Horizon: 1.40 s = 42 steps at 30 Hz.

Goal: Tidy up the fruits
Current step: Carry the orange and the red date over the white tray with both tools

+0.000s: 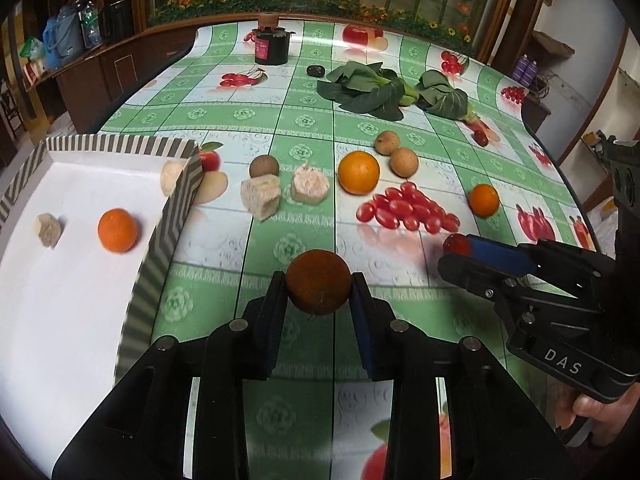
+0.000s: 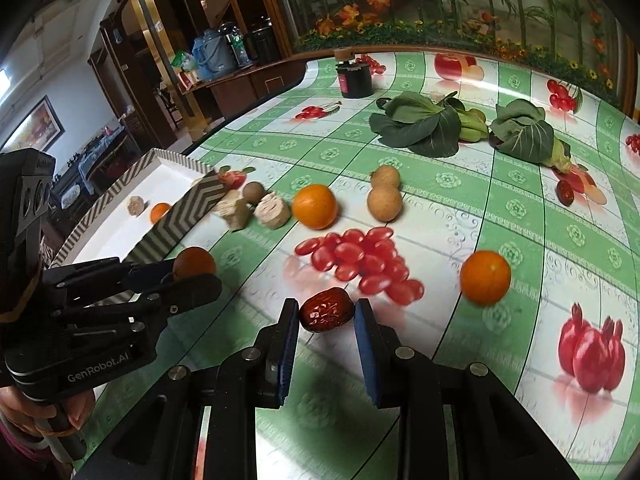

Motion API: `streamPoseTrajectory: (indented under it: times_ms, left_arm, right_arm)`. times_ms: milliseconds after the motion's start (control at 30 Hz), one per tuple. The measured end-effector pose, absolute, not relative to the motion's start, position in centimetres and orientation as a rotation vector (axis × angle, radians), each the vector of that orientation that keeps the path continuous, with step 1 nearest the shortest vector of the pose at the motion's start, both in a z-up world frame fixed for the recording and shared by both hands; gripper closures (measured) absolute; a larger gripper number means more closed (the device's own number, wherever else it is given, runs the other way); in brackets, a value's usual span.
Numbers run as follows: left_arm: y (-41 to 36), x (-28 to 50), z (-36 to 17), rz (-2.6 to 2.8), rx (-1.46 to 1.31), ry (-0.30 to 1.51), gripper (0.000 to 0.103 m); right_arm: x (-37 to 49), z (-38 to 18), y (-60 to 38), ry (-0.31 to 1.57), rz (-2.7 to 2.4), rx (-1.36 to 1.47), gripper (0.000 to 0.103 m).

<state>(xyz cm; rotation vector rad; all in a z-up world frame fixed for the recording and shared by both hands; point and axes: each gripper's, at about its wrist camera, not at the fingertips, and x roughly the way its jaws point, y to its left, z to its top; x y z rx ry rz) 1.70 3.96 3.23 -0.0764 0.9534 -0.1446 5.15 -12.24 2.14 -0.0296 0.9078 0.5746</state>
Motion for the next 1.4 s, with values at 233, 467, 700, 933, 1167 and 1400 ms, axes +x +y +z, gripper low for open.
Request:
streamPoseTrajectory:
  times_ms: [233, 467, 700, 933, 1167, 1400]
  left_arm:
    - [4.9, -0.2, 4.9, -0.115, -0.058, 0.907, 0.073]
    - [6.4, -1.8, 5.9, -0.068, -0.047, 0.870, 0.073]
    - [8.0, -3.1, 6.9, -0.033, -0.036, 0.837, 0.073]
    - [10.1, -4.1, 7.5, 0.009, -0.032, 0.814, 0.072]
    - [12.4, -4.4, 7.7, 0.058, -0.029, 0.810, 0.072]
    - [15.4, -4.6, 7.8, 0.115, -0.024, 0.806, 0.072]
  right_arm:
    - [2.8, 3.0, -12.1, 0.890, 0.581, 0.004, 0.075]
    - [1.0, 3.8, -10.9, 0.870, 0.597, 0.015, 0.075]
    - [-0.3, 4.6, -9.0, 0.853, 0.620, -0.003, 0.075]
    - [-0.9, 5.3, -6.7, 0.839, 0.652, -0.025, 0.075]
    - [-1.1, 5.6, -4.1, 0.837, 0.690, -0.054, 0.075]
    - [-0.9, 5.9, -1.5, 0.834, 0.728, -0.074, 0.075]
